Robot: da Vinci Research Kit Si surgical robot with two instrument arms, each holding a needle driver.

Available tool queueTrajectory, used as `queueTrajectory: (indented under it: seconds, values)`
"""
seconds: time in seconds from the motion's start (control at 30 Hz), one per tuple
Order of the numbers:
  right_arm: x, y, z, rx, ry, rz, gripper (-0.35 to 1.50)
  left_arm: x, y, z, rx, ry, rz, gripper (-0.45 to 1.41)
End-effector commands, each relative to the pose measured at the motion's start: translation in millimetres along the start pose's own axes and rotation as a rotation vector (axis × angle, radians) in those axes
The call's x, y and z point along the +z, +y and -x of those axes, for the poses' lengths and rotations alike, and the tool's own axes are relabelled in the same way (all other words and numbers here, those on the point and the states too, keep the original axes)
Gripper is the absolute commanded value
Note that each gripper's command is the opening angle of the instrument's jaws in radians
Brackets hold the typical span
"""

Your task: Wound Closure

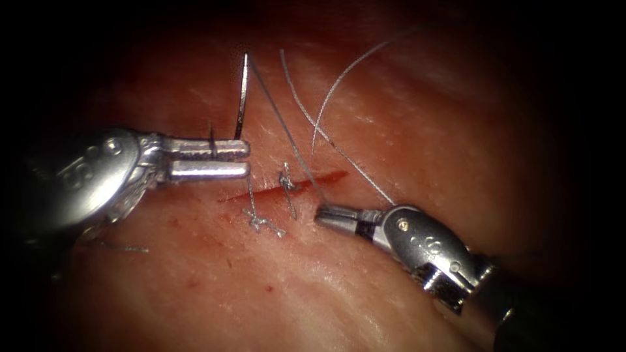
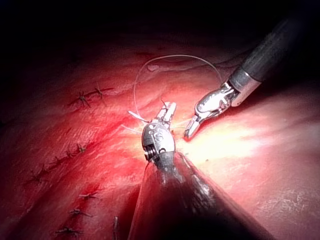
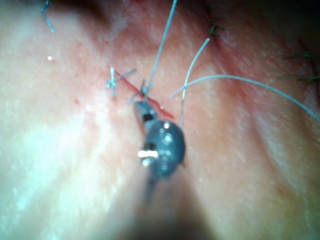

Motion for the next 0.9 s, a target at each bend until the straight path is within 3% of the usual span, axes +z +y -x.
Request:
queueTrajectory:
  seconds: [0.03,0.23,0.37,0.47,0.5,0.57,0.7,0.9]
  values:
    - [-0.1,-1.5,-0.3,-0.001,0.004,-0.009,-0.35,0.7,-0.2,1.0,0.01,0.001,0.004,-0.45]
    - [-1.6,-8.1,-2.4,-0.02,0.023,-0.053,-0.35,1.4,0.9,3.7,0.022,0.009,0.015,-0.45]
    - [-2.0,-10.8,-5.2,-0.009,0.057,-0.09,-0.35,1.2,0.9,4.1,0.024,0.023,0.01,-0.45]
    - [-1.7,-11.4,-6.7,0.003,0.078,-0.114,-0.35,0.7,0.2,4.2,0.02,0.019,-0.014,-0.45]
    - [-1.7,-10.6,-6.8,0.016,0.078,-0.098,0.42,0.2,-0.4,4.1,0.015,0.016,-0.036,-0.45]
    - [-1.9,-9.3,-6.5,0.024,0.08,-0.052,1.21,-1.3,-2.2,3.7,-0.001,0.018,-0.08,-0.45]
    - [-2.4,-7.5,-5.2,0.027,0.074,-0.031,1.4,-5.6,-6.2,2.1,0.021,0.021,-0.174,-0.45]
    - [-3.1,-5.4,-3.9,0.033,0.099,-0.008,1.35,-10.0,-9.5,0.6,0.04,0.003,-0.268,-0.45]
